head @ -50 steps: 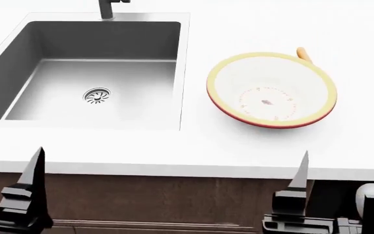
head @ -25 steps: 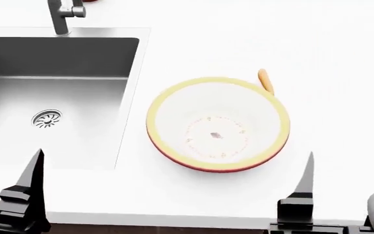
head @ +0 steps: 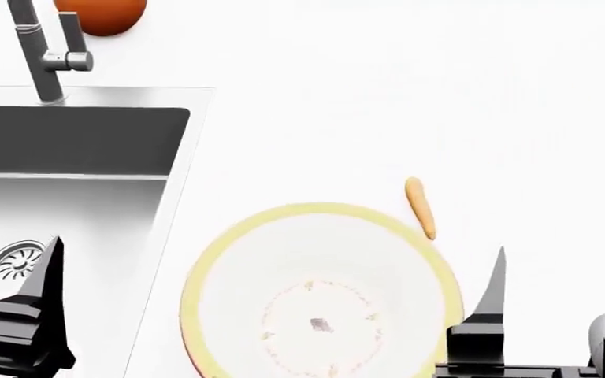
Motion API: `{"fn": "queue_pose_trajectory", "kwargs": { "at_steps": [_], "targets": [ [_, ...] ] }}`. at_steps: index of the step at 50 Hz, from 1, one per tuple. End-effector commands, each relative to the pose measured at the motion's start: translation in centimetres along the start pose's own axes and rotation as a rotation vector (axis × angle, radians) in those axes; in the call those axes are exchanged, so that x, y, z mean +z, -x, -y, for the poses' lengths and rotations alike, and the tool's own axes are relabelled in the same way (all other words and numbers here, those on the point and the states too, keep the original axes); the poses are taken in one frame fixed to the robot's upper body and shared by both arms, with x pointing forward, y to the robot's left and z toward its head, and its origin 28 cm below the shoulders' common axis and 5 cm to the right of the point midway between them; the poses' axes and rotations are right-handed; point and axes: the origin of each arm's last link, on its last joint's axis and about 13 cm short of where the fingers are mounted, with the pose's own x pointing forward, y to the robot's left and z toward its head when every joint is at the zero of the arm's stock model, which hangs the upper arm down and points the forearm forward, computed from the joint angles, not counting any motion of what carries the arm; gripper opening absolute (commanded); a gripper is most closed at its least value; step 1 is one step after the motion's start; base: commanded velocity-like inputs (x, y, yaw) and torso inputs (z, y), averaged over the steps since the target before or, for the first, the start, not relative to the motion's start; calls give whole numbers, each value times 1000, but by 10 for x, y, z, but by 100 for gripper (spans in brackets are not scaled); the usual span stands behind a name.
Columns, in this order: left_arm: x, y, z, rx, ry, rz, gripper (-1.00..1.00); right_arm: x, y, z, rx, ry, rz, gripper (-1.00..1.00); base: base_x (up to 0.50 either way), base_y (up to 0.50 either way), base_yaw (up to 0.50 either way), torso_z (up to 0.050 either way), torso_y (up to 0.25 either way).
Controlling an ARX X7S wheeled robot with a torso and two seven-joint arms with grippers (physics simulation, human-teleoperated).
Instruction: There is a mixed pile of frozen fruits and vegetables on the counter. Locate all the frozen vegetables and place the items in a bowl on the counter. Take all the frozen fruits and defrost them in a running sink.
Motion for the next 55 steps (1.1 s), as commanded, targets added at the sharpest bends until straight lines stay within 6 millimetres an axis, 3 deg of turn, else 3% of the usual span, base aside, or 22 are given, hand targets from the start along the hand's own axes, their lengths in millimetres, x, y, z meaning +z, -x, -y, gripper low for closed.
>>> {"fn": "queue_pose_trajectory", "kwargs": {
  "at_steps": [1,6,9,12,16,21,23,31,36,43,49,55],
  "targets": [
    [0,1,0,-2,1,0,100,-1,0,0,1,-5,-12,100,480,-211,0,0,0],
    [0,1,1,-9,4,-3,100,1,0,1,-7,-10,-14,100,482,-216,0,0,0],
    [-1,-2,-1,-10,16,-7,100,3,-13,-2,9,-39,-44,100,111,-18,0,0,3],
    [1,-1,-3,1,21,0,100,15,-32,3,-10,67,-49,100,0,0,0,0,0],
    [1,-3,-3,-2,25,-3,100,41,-64,2,135,-32,-103,100,0,0,0,0,0],
    [1,-3,-3,-2,21,0,100,58,-102,6,230,-73,-212,100,0,0,0,0,0],
    [4,-2,-5,1,25,6,100,61,-115,7,247,-17,-252,100,0,0,0,0,0],
    [1,-2,-4,-4,19,2,100,71,-161,6,334,-88,-434,100,0,0,0,0,0],
    [3,-1,-5,-12,18,7,100,55,-197,4,366,-74,-611,100,0,0,0,0,0],
    [3,-1,-7,-10,24,9,100,44,-228,-6,377,-121,-755,100,0,0,0,0,0],
    [2,-2,-7,-11,28,5,100,27,-242,-16,368,-67,-865,100,0,0,0,0,0],
    [2,-3,-10,-3,33,5,100,12,-238,-25,355,-81,-924,100,0,0,0,0,0]
  ]
}}
